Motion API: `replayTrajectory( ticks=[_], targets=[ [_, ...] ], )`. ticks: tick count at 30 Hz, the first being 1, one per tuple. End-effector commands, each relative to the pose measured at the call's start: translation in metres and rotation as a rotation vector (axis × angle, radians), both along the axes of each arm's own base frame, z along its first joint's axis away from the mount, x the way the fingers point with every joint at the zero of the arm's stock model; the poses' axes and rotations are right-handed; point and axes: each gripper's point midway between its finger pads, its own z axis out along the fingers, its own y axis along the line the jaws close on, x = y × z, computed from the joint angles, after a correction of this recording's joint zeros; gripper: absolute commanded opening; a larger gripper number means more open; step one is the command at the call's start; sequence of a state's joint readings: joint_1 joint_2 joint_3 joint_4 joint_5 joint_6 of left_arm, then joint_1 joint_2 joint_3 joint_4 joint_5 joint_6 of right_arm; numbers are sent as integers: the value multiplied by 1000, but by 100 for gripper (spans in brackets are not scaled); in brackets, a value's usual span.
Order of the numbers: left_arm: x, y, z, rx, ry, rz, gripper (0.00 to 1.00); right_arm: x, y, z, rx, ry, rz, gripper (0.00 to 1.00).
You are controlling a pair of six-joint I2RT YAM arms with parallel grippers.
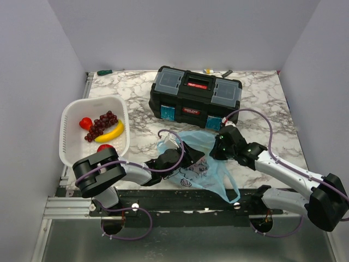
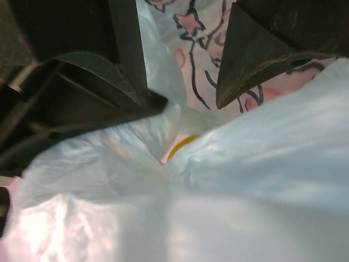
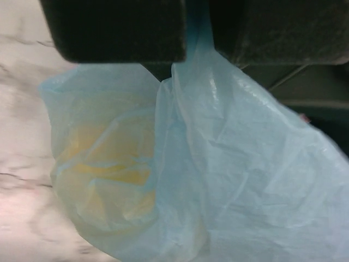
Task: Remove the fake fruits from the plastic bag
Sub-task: Take out the fake fruit from the plastic bag.
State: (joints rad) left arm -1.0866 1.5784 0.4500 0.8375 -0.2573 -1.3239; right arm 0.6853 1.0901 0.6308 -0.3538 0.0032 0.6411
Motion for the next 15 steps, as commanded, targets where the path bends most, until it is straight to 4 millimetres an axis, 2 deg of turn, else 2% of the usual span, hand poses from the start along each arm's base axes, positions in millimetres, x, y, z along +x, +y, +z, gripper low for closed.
replayTrajectory(
  ticks=[1,6,10,15],
  targets=[
    [0,1,-7,6,54,23,55,-22,44,33,258,-22,221,1],
    [1,4,-15,29,103,51,61,-21,41,26,237,-7,201,1],
    [5,4,-30,60,195,98,68,-24,43,21,246,12,207,1],
    [9,10,-41,84,270,168,69,-25,40,28,254,-2,195,1]
  ],
)
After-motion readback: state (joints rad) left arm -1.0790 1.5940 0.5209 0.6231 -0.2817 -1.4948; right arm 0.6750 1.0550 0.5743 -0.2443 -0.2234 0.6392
